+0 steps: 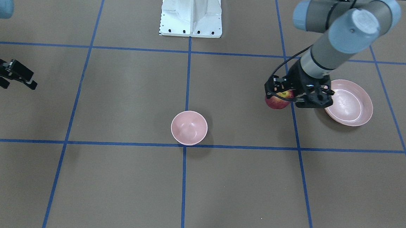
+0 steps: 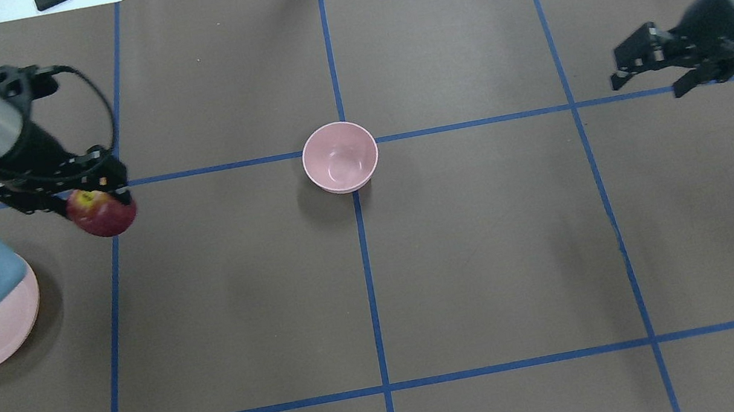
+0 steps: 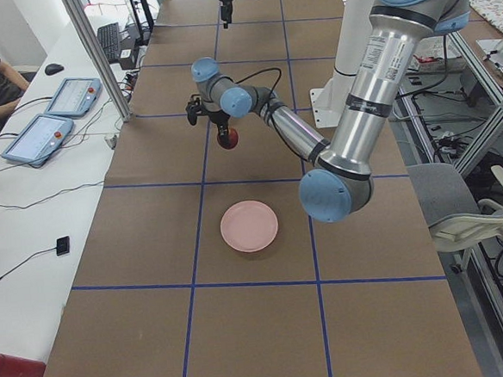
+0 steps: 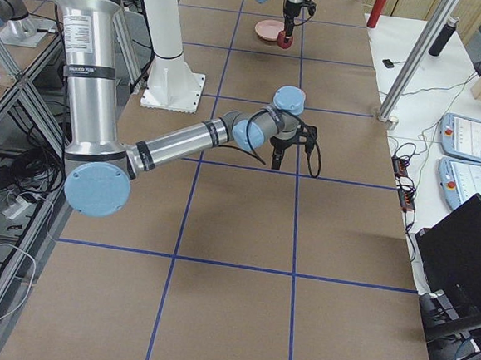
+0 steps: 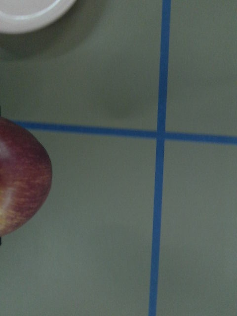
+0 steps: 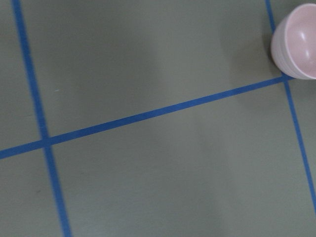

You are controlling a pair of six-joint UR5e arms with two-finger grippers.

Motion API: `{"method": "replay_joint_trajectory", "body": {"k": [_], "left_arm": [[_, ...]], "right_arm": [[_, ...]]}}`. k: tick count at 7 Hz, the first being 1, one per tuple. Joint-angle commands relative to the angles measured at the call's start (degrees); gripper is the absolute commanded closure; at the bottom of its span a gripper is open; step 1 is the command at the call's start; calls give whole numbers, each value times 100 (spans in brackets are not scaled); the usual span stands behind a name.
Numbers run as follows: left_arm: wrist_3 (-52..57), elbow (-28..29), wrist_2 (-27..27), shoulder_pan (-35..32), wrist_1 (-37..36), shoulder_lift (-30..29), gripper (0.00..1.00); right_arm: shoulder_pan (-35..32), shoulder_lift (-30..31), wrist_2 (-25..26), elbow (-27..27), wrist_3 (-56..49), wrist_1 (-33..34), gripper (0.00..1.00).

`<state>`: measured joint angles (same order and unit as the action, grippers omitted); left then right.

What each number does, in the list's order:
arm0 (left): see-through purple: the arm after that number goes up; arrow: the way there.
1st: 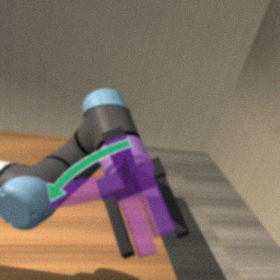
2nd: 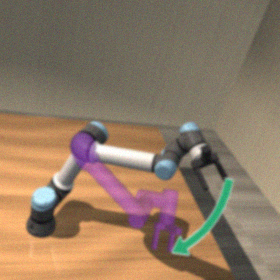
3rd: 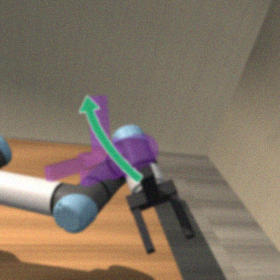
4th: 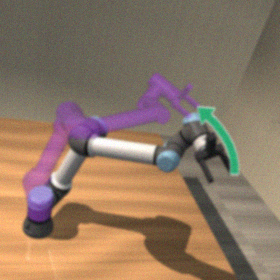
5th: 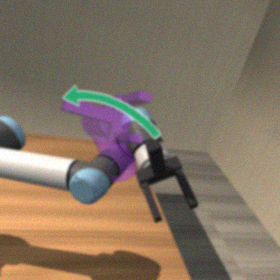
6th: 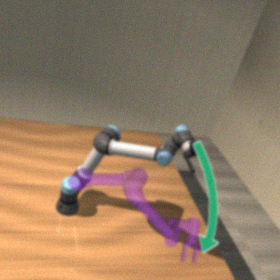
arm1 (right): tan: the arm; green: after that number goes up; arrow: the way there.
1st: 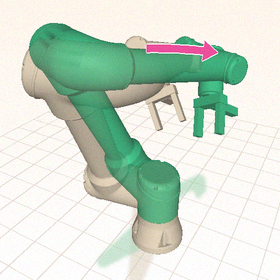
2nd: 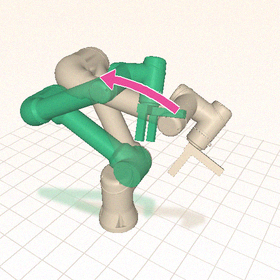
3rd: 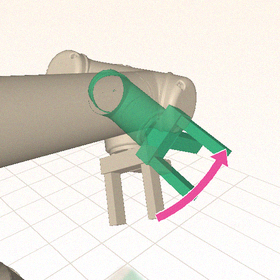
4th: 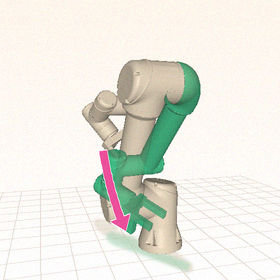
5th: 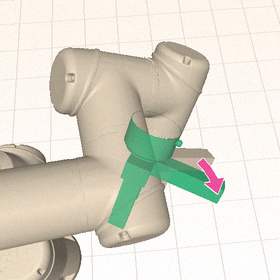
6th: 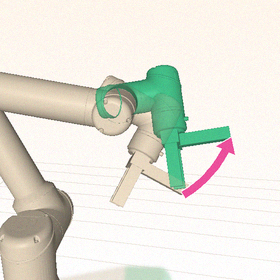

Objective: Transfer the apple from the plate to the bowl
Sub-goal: 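Grasp the red apple with the left gripper and lift it off the plate, then carry the apple with the left gripper over the pink bowl and lower it in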

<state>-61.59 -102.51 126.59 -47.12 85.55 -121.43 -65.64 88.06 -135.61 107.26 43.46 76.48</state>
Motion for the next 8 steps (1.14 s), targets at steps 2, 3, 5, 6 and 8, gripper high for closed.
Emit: {"method": "replay_joint_trajectory", "body": {"k": [2,3,5,6,8], "left_arm": [[-1066,2002,-1065,836,110,-2266,100],[-1101,2442,-1196,897,442,-2506,100],[-1154,3052,-1452,1056,787,-2746,100],[-1145,3123,-1461,1065,797,-2746,100],[-1154,3307,-1890,1257,1059,-2719,49]], "right_arm": [[-546,607,43,-197,-1542,16,0],[-546,616,43,-188,-1542,16,0],[-546,607,43,-179,-1542,16,0],[-546,607,43,-179,-1542,16,0],[-537,555,60,-197,-1533,25,0]]}}
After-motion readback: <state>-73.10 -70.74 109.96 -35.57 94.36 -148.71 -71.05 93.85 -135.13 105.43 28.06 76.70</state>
